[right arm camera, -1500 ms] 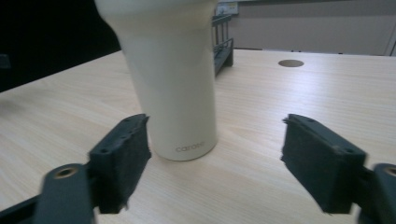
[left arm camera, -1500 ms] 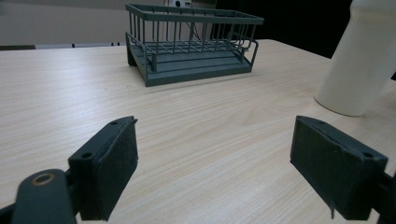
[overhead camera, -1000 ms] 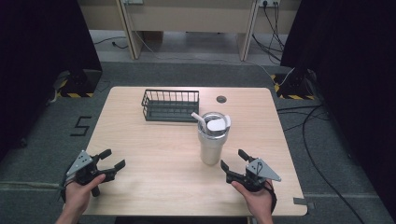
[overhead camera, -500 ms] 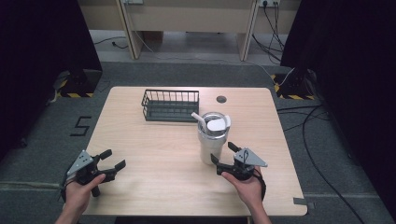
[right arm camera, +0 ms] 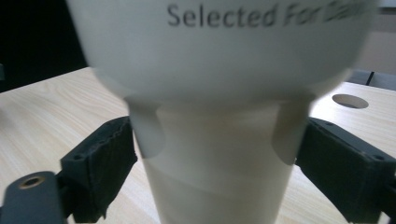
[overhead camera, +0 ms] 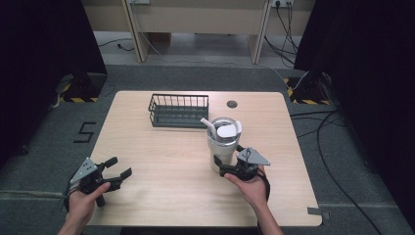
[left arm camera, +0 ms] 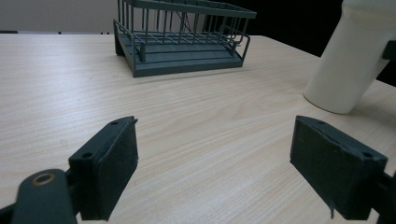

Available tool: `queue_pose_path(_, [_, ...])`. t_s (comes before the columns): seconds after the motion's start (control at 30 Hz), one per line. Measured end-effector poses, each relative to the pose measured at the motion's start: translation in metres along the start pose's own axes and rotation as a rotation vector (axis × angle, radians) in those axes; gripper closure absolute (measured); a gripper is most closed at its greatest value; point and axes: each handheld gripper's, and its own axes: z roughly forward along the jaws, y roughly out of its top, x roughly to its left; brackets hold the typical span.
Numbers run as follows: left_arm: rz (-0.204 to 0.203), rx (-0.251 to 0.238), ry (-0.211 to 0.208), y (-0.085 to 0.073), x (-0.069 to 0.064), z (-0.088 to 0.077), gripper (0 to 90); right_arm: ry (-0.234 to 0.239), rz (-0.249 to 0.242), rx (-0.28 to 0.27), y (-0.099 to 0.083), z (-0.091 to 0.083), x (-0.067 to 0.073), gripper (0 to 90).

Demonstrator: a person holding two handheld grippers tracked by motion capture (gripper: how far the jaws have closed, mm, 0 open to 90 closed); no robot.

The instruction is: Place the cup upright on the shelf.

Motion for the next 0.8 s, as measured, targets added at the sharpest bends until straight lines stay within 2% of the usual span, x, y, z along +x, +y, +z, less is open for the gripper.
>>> queue_pose_path(0.27, [-0.002, 0.001, 0.003, 0.0, 0.001, -0.001, 14.4, 0.009, 0.007, 0.0, -0.002, 0.012, -0.002, 8.2])
queue_pose_path(0.8, [0.004, 0.008, 0.002, 0.001, 0.001, 0.0, 14.4, 0.025, -0.013, -0.026, -0.004, 0.014, -0.004, 10.2])
